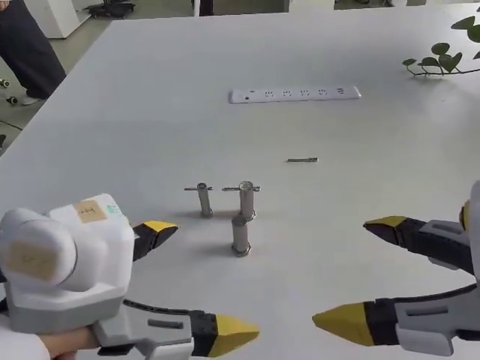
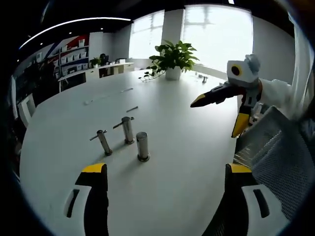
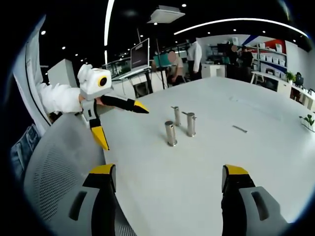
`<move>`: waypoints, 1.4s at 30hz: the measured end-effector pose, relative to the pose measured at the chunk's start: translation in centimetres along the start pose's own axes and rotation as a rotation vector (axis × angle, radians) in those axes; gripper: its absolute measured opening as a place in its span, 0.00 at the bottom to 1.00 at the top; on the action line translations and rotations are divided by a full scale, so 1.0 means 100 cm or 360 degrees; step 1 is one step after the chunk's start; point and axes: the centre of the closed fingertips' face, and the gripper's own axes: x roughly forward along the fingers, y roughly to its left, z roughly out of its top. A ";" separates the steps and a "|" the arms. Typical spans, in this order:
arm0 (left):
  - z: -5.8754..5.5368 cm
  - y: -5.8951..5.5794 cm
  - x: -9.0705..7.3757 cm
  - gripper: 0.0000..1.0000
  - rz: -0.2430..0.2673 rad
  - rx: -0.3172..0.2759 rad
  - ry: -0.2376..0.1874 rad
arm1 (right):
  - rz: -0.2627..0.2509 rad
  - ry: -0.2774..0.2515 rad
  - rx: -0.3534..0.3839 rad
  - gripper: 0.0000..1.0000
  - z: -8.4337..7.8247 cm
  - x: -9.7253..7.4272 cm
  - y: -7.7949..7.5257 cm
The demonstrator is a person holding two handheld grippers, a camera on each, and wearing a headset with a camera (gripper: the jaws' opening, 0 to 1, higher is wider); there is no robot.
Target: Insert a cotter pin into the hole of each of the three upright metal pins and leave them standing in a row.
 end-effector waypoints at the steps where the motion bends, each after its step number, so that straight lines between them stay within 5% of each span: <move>1: -0.001 0.002 -0.002 0.99 0.0022 0.0021 0.0012 | -0.0006 0.0006 -0.0005 0.87 0.001 -0.003 -0.001; 5: -0.006 0.006 -0.006 0.99 0.0054 0.0054 0.0052 | -0.0036 0.0027 -0.0010 0.87 0.003 -0.010 -0.007; 14: -0.015 0.011 -0.018 0.99 0.0105 -0.0052 0.0040 | -0.0093 0.0060 -0.0086 0.86 0.021 -0.017 -0.031; 18: -0.021 0.009 -0.023 0.99 0.0085 -0.0175 0.0074 | -0.0068 0.0324 -0.0223 0.84 0.010 -0.018 -0.045; 20: -0.018 0.007 -0.027 0.99 0.0085 -0.0162 0.0029 | -0.0081 0.0427 -0.0326 0.84 0.007 -0.016 -0.056; 27: -0.013 0.007 -0.035 0.99 0.0117 -0.0162 -0.0028 | 0.0011 0.0529 -0.0396 0.83 0.016 -0.005 -0.074; 32: -0.009 0.008 -0.041 0.99 0.0140 -0.0193 -0.0076 | 0.0092 0.0722 -0.0490 0.81 0.010 0.008 -0.093; 42: -0.002 0.020 -0.050 0.99 0.0189 -0.0298 -0.0175 | 0.0159 0.0814 -0.0556 0.67 0.026 0.053 -0.123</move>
